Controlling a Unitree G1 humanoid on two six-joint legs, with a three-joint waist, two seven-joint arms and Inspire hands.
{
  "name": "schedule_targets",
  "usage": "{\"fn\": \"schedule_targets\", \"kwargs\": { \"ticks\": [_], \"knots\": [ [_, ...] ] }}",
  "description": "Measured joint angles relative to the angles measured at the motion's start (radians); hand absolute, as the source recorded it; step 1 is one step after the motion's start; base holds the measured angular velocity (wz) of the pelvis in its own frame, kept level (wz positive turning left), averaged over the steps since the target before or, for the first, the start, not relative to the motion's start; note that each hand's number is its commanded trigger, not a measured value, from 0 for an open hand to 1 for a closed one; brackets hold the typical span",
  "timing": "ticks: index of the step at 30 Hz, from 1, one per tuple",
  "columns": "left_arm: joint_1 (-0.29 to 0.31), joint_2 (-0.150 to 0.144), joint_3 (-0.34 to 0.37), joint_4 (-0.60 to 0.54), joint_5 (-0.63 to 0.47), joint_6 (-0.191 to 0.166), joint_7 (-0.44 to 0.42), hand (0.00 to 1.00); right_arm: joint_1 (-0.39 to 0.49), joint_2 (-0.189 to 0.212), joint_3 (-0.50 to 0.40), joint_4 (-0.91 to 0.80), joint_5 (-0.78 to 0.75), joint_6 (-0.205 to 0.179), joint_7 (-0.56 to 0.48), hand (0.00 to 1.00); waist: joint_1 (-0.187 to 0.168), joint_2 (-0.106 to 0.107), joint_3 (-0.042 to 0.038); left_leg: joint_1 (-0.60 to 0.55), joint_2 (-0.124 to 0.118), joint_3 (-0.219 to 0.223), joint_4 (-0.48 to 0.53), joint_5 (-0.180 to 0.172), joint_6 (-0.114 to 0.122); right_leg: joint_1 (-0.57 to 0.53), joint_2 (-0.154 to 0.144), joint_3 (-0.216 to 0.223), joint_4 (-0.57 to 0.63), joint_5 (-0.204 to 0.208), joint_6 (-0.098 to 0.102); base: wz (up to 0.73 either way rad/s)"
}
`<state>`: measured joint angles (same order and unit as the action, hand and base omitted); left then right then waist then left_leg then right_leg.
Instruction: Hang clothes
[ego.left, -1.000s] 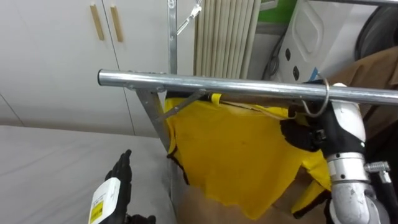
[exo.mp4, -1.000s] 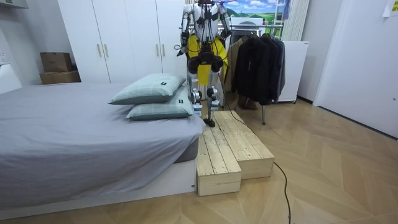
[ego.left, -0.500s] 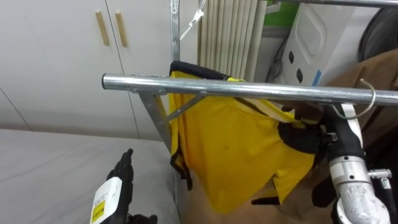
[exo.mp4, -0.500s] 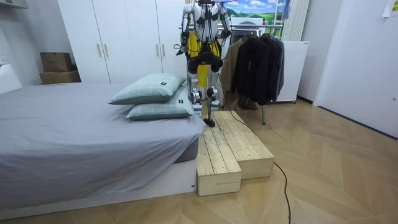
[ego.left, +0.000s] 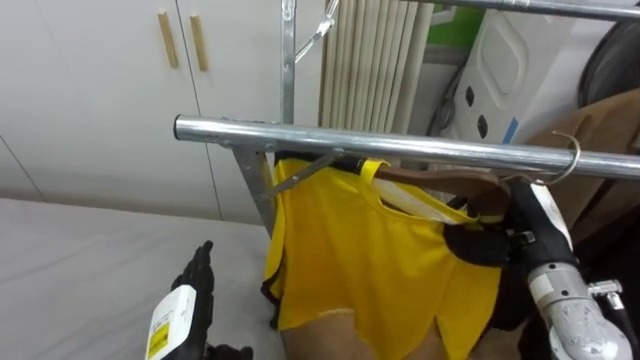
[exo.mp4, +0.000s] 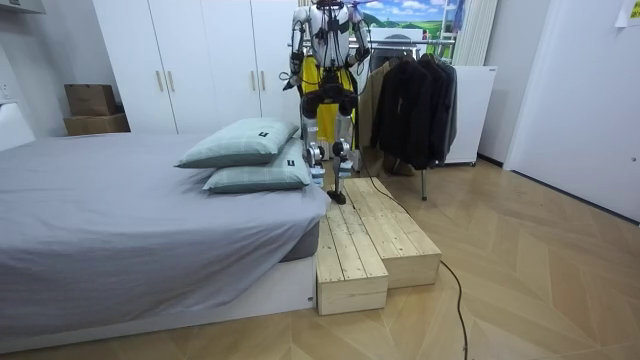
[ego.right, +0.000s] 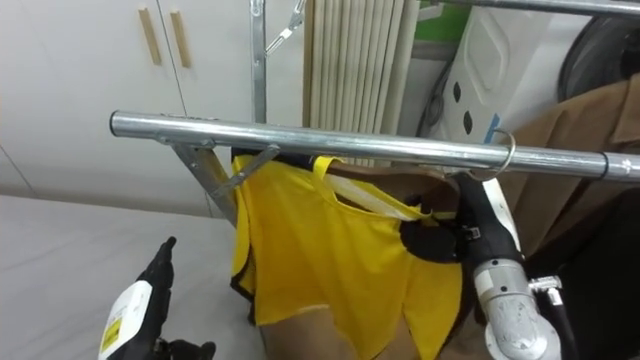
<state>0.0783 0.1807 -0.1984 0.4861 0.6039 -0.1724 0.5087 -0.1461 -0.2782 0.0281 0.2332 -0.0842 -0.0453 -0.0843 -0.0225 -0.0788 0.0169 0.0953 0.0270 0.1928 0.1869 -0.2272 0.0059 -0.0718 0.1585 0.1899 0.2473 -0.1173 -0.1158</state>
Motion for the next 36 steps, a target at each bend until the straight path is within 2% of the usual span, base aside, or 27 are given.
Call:
{"fn": "schedule_targets", "kwargs": {
  "ticks": [3, 5, 10, 15, 21, 22, 23, 24, 25, 36],
  "knots": [
    [0.0, 0.009, 0.0, -0.004, 0.018, 0.003, -0.001, 0.0, -0.001, -0.002, -0.012, 0.02, -0.008, 0.0, 0.002, 1.0, 0.001, -0.006, -0.0046, 0.002, 0.001, 0.002, 0.0, 0.0, 0.0, 0.004, 0.0, -0.002, -0.004, 0.001, -0.001, 0.0],
    [0.001, 0.018, 0.0, -0.018, 0.017, 0.02, -0.004, 0.0, -0.003, -0.007, -0.012, 0.042, -0.008, -0.007, 0.003, 1.0, -0.001, -0.012, -0.0086, 0.006, 0.002, 0.01, -0.001, 0.0, 0.0, 0.008, 0.0, -0.004, -0.005, 0.002, -0.002, 0.0],
    [0.0, 0.015, 0.043, -0.048, 0.035, 0.02, -0.012, 0.0, -0.013, -0.034, -0.04, 0.103, -0.002, -0.01, 0.062, 1.0, 0.001, -0.024, -0.0108, 0.023, 0.002, 0.008, -0.002, 0.0, 0.0, 0.029, 0.0, 0.0, -0.012, 0.002, -0.002, 0.01],
    [0.0, 0.017, 0.061, -0.059, 0.034, 0.02, -0.018, 0.0, -0.021, -0.049, -0.071, 0.146, -0.003, -0.01, 0.088, 1.0, 0.001, -0.033, -0.0086, 0.023, 0.003, 0.008, -0.002, 0.0, 0.0, 0.03, 0.0, 0.0, -0.016, 0.007, 0.002, 0.0],
    [0.0, 0.018, 0.061, -0.093, 0.035, 0.02, -0.019, 0.0, -0.022, -0.05, -0.082, 0.156, -0.005, -0.01, 0.088, 1.0, 0.002, -0.046, -0.0015, 0.019, 0.003, 0.01, -0.004, 0.0, 0.0, 0.03, 0.0, 0.001, -0.026, 0.014, 0.004, 0.0],
    [0.0, 0.018, 0.061, -0.095, 0.035, 0.02, -0.019, 0.0, -0.022, -0.05, -0.082, 0.156, -0.005, -0.01, 0.088, 0.68, 0.002, -0.046, -0.0016, 0.019, 0.003, 0.01, -0.004, 0.0, 0.0, 0.03, 0.0, 0.001, -0.027, 0.014, 0.004, 0.0],
    [0.0, 0.018, 0.061, -0.095, 0.035, 0.02, -0.019, 0.0, -0.022, -0.05, -0.082, 0.156, -0.005, -0.01, 0.087, 0.55, 0.002, -0.046, -0.0017, 0.019, 0.003, 0.011, -0.004, 0.0, 0.0, 0.029, 0.0, 0.001, -0.027, 0.014, 0.004, 0.0],
    [0.0, 0.018, 0.061, -0.096, 0.035, 0.02, -0.019, 0.0, -0.022, -0.05, -0.083, 0.156, -0.005, -0.011, 0.087, 0.19, 0.001, -0.046, -0.0018, 0.019, 0.003, 0.011, -0.004, 0.0, 0.0, 0.029, 0.0, 0.0, -0.027, 0.014, 0.004, 0.0],
    [0.0, 0.018, 0.061, -0.097, 0.035, 0.02, -0.019, 0.0, -0.022, -0.05, -0.084, 0.156, -0.006, -0.011, 0.086, 0.0, 0.002, -0.046, -0.0018, 0.019, 0.003, 0.011, -0.004, 0.0, 0.0, 0.029, 0.0, 0.0, -0.027, 0.014, 0.004, 0.0],
    [-0.001, 0.017, 0.068, -0.103, 0.034, 0.02, -0.019, 0.0, -0.034, -0.048, -0.093, 0.202, -0.012, 0.003, 0.068, 0.0, 0.004, -0.037, -0.0027, 0.017, 0.005, 0.021, -0.006, 0.0, 0.0, 0.024, 0.002, 0.001, -0.027, 0.015, 0.003, -0.01]
  ]
}}
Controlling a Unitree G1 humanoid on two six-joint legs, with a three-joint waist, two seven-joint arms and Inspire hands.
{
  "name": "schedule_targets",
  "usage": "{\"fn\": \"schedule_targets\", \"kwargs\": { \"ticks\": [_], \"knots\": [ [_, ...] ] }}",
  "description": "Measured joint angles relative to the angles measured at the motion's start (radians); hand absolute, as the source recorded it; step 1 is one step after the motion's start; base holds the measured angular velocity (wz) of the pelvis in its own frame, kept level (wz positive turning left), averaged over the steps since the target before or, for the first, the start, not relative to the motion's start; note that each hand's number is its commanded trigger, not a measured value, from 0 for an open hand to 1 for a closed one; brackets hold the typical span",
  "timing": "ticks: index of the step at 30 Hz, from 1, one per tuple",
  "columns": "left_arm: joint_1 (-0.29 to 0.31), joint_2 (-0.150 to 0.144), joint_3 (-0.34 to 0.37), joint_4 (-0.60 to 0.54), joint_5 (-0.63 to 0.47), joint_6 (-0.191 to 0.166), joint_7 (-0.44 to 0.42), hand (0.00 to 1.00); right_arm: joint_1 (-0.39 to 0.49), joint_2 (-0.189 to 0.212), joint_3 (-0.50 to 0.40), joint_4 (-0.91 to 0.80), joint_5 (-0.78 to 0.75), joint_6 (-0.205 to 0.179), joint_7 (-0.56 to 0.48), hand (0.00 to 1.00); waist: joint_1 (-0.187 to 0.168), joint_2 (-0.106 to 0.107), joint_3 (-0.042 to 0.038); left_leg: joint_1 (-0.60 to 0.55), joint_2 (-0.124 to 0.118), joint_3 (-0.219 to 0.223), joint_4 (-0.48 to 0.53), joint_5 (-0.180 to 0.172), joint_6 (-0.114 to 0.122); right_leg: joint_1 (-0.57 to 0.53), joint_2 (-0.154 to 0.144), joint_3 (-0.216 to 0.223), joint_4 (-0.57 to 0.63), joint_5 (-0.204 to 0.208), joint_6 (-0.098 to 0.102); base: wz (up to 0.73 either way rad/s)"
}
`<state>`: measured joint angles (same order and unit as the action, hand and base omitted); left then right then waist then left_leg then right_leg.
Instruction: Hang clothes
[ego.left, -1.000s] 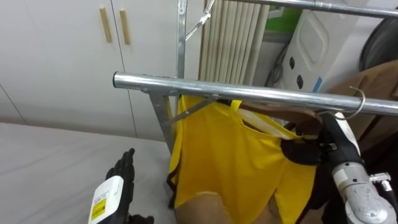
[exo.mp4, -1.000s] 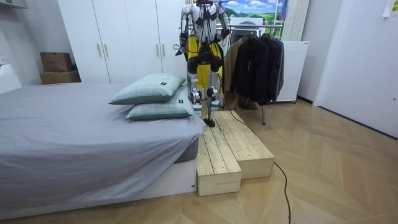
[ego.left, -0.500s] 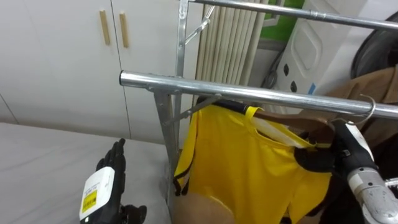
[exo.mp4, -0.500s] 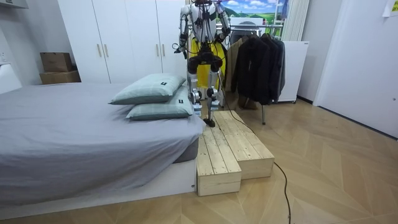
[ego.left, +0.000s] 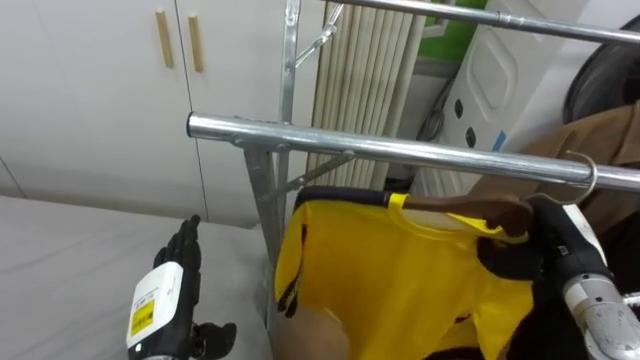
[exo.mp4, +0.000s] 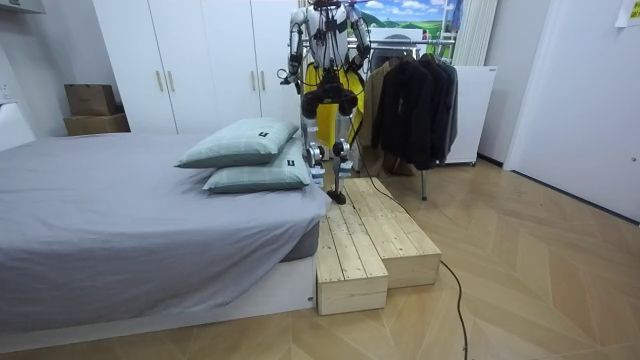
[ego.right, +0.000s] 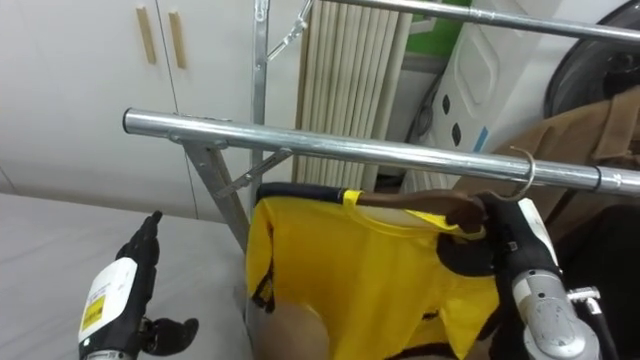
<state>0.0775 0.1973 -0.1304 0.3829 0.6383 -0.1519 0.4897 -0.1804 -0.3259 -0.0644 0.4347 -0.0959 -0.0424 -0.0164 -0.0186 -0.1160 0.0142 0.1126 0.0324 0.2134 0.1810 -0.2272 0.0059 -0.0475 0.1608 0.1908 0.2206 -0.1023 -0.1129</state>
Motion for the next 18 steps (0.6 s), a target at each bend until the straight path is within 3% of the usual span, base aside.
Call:
{"fn": "schedule_targets", "kwargs": {
  "ticks": [7, 18],
  "knots": [
    [0.0, -0.001, 0.0, 0.0, 0.0, 0.002, -0.001, 0.0, 0.0, 0.007, 0.0, 0.003, -0.053, 0.002, -0.005, 0.0, 0.0, 0.021, -0.0094, 0.0, 0.0, 0.002, -0.001, 0.0, 0.0, -0.001, 0.0, 0.001, 0.001, 0.0, 0.0, 0.0],
    [0.0, -0.007, 0.001, 0.0, -0.001, 0.002, -0.001, 0.0, 0.0, 0.009, 0.0, 0.003, -0.064, 0.02, -0.005, 0.0, -0.001, 0.023, -0.0084, 0.0, 0.0, 0.002, -0.002, 0.0, 0.0, -0.002, 0.001, 0.002, 0.002, 0.0, 0.0, 0.0]
  ]
}}
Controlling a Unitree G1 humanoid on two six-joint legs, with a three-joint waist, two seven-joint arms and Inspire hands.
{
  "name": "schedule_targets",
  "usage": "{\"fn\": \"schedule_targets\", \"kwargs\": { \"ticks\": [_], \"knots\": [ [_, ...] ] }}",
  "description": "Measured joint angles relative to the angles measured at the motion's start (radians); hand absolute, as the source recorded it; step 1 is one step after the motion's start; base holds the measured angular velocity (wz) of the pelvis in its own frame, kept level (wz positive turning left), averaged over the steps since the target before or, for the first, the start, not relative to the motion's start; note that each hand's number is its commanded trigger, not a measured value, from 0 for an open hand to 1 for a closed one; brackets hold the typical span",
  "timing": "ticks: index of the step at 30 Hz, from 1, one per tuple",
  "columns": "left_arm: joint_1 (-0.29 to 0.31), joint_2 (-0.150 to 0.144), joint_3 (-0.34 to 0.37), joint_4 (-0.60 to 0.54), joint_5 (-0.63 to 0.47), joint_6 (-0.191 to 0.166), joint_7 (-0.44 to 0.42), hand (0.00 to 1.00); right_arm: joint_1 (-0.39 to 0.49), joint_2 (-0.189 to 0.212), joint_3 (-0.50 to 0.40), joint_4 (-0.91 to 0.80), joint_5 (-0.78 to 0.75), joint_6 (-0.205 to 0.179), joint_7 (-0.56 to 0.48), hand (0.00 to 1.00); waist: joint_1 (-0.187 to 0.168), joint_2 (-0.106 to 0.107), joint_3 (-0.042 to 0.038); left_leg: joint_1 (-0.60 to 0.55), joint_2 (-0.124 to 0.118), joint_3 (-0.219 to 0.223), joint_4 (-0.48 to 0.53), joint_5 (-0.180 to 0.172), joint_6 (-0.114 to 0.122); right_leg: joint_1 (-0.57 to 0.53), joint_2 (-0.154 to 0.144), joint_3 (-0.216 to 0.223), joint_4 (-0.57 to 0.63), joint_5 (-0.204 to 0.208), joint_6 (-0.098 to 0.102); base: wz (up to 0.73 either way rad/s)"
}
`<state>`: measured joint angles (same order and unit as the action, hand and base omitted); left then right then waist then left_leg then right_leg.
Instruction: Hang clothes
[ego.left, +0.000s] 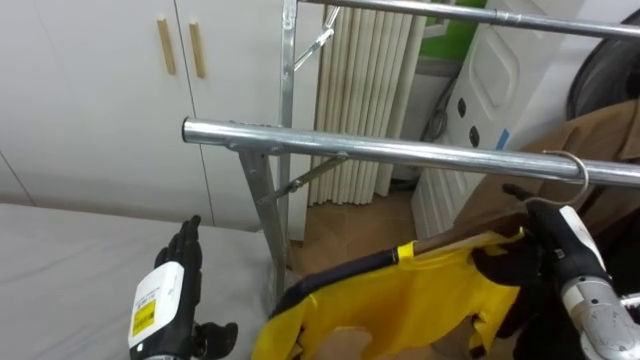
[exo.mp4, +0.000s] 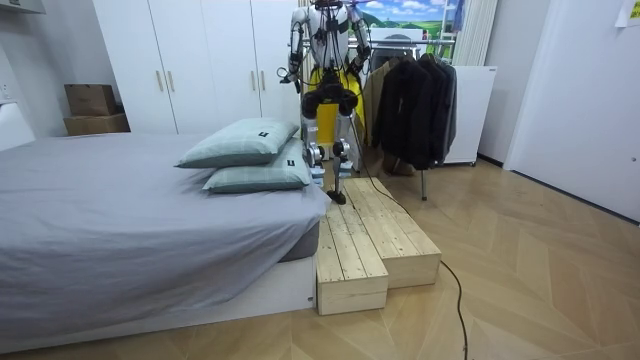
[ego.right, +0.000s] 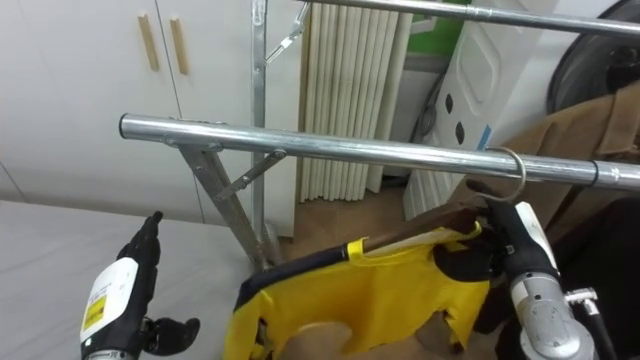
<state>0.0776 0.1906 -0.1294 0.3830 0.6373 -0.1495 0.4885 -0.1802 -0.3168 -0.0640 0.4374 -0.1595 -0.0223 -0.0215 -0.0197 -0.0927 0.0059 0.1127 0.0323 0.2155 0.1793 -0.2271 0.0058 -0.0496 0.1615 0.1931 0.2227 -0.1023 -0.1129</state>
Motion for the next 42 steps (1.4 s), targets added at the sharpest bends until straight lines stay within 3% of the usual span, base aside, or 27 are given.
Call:
{"fn": "schedule_targets", "kwargs": {
  "ticks": [19, 24, 32, 42],
  "knots": [
    [0.012, 0.001, 0.004, 0.003, 0.004, -0.001, 0.003, 0.0, 0.011, 0.013, -0.001, -0.002, -0.009, -0.004, -0.017, 0.0, -0.013, -0.011, 0.0019, 0.002, 0.0, 0.0, -0.007, 0.0, 0.0, 0.002, 0.001, 0.009, -0.006, 0.0, 0.0, 0.0],
    [0.031, 0.002, 0.004, 0.003, 0.002, -0.001, 0.003, 0.0, 0.011, 0.013, -0.009, -0.001, 0.006, -0.004, -0.044, 0.0, -0.035, -0.003, -0.0004, 0.004, 0.0, -0.002, -0.009, 0.0, 0.0, 0.009, 0.0, 0.005, -0.016, 0.001, 0.0, 0.01],
    [0.031, 0.001, -0.011, 0.003, 0.001, -0.001, 0.003, 0.0, 0.037, 0.013, -0.011, 0.007, 0.067, -0.012, -0.054, 0.0, -0.058, 0.026, 0.0008, 0.007, 0.001, 0.002, -0.011, 0.0, 0.0, 0.013, 0.002, 0.012, -0.018, 0.002, -0.001, -0.03],
    [0.031, 0.016, -0.011, 0.022, -0.017, -0.01, 0.024, 0.0, 0.063, 0.013, -0.066, 0.03, 0.221, -0.015, -0.087, 0.0, -0.079, 0.032, 0.0029, 0.018, 0.007, 0.002, -0.011, 0.0, 0.0, 0.023, 0.009, 0.024, -0.019, 0.002, -0.003, -0.03]
  ]
}}
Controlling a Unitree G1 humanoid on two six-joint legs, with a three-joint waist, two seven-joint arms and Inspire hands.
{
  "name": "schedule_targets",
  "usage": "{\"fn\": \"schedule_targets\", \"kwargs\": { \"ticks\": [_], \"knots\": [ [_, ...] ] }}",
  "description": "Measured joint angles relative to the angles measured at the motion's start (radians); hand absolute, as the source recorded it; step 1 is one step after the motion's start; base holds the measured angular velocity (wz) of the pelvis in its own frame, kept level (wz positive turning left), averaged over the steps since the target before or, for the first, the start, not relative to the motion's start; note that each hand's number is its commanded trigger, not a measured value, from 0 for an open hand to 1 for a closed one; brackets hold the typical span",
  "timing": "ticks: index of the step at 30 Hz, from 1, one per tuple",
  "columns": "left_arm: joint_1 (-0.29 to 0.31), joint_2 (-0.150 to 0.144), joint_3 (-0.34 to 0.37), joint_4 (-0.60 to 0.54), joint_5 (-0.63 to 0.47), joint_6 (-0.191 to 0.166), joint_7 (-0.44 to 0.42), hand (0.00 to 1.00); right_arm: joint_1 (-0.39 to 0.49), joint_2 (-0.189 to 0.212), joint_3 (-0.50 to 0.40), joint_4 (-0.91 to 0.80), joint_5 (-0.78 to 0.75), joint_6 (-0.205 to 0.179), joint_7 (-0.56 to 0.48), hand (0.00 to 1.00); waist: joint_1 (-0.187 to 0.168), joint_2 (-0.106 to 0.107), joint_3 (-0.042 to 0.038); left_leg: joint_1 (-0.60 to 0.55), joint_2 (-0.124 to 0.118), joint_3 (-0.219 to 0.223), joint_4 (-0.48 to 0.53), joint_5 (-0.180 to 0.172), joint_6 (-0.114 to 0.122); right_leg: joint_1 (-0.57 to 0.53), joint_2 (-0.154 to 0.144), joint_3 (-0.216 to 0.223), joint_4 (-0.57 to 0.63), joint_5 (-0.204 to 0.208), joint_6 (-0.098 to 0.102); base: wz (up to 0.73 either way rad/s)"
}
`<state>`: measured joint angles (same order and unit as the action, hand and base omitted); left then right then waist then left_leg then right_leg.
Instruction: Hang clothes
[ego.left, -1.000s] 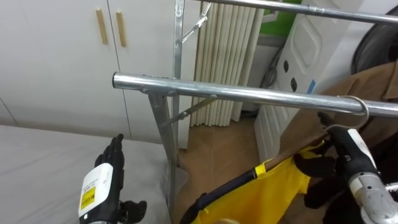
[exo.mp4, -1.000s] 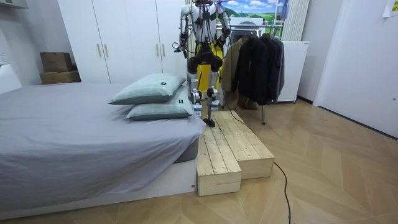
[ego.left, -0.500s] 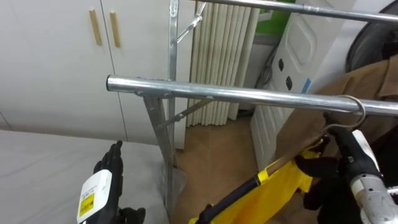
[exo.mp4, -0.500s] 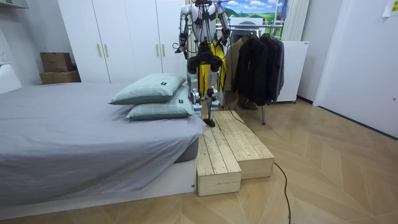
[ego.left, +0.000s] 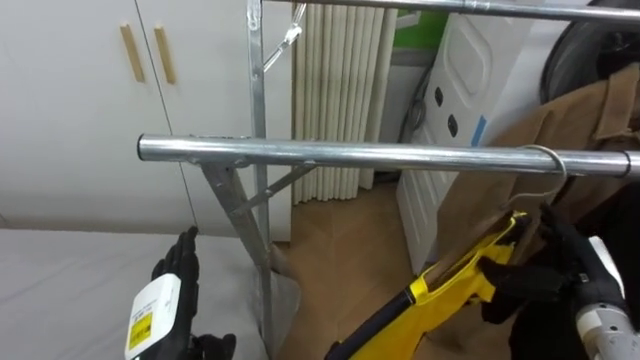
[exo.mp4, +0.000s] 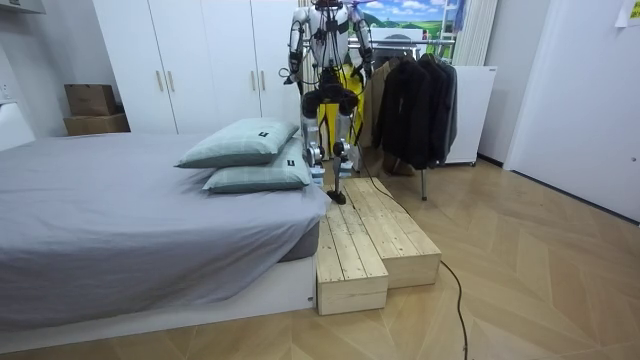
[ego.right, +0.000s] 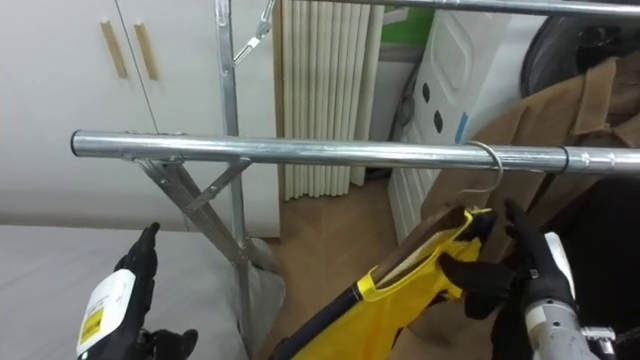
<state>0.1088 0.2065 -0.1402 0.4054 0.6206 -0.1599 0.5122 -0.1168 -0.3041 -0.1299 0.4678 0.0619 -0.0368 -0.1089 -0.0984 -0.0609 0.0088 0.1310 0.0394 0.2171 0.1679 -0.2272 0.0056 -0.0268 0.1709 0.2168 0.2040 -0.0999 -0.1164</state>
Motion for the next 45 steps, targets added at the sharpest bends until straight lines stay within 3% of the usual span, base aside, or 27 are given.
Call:
{"fn": "schedule_targets", "kwargs": {
  "ticks": [10, 14, 28, 33, 39, 45],
  "knots": [
    [0.005, 0.008, 0.019, 0.0, 0.028, -0.011, 0.011, 0.0, 0.113, 0.004, -0.024, -0.106, 0.0, -0.034, -0.022, 0.0, -0.013, 0.012, -0.0043, 0.0, 0.0, 0.009, 0.0, 0.0, 0.0, -0.009, 0.008, 0.034, 0.004, 0.001, -0.004, -0.09],
    [0.005, 0.006, 0.018, 0.03, 0.048, -0.043, 0.048, 0.0, 0.148, 0.031, -0.023, -0.113, 0.006, -0.057, -0.023, 0.0, -0.012, 0.011, -0.004, 0.002, 0.001, 0.028, 0.0, 0.0, 0.0, -0.009, 0.013, 0.053, 0.004, 0.001, -0.004, -0.14],
    [0.029, 0.008, 0.006, 0.104, 0.047, -0.043, 0.053, 0.0, 0.254, 0.079, -0.018, -0.086, 0.154, -0.074, -0.031, 0.0, -0.014, 0.009, -0.0021, 0.003, 0.003, 0.041, -0.002, 0.0, 0.0, -0.009, 0.014, 0.06, -0.002, 0.0, -0.005, -0.01],
    [0.045, 0.007, 0.007, 0.105, 0.04, -0.043, 0.053, 0.0, 0.279, 0.117, -0.018, -0.085, 0.197, -0.074, -0.016, 0.0, -0.015, 0.012, -0.0013, 0.003, 0.003, 0.042, -0.002, 0.0, 0.0, -0.011, 0.014, 0.057, 0.0, 0.0, -0.006, 0.0],
    [0.046, 0.007, 0.022, 0.145, 0.048, -0.043, 0.053, 0.0, 0.298, 0.145, -0.021, -0.031, 0.368, -0.081, 0.007, 0.0, -0.012, 0.027, 0.0009, 0.004, 0.003, 0.054, -0.002, 0.0, 0.0, -0.013, 0.016, 0.061, 0.001, -0.001, -0.006, -0.01],
    [0.063, 0.006, 0.017, 0.159, 0.041, -0.043, 0.053, 0.0, 0.304, 0.149, -0.01, 0.06, 0.591, -0.084, 0.087, 0.0, -0.013, 0.038, -0.0023, 0.014, 0.004, 0.054, -0.002, 0.0, 0.0, -0.005, 0.021, 0.075, 0.0, -0.001, -0.006, -0.05]
  ]
}}
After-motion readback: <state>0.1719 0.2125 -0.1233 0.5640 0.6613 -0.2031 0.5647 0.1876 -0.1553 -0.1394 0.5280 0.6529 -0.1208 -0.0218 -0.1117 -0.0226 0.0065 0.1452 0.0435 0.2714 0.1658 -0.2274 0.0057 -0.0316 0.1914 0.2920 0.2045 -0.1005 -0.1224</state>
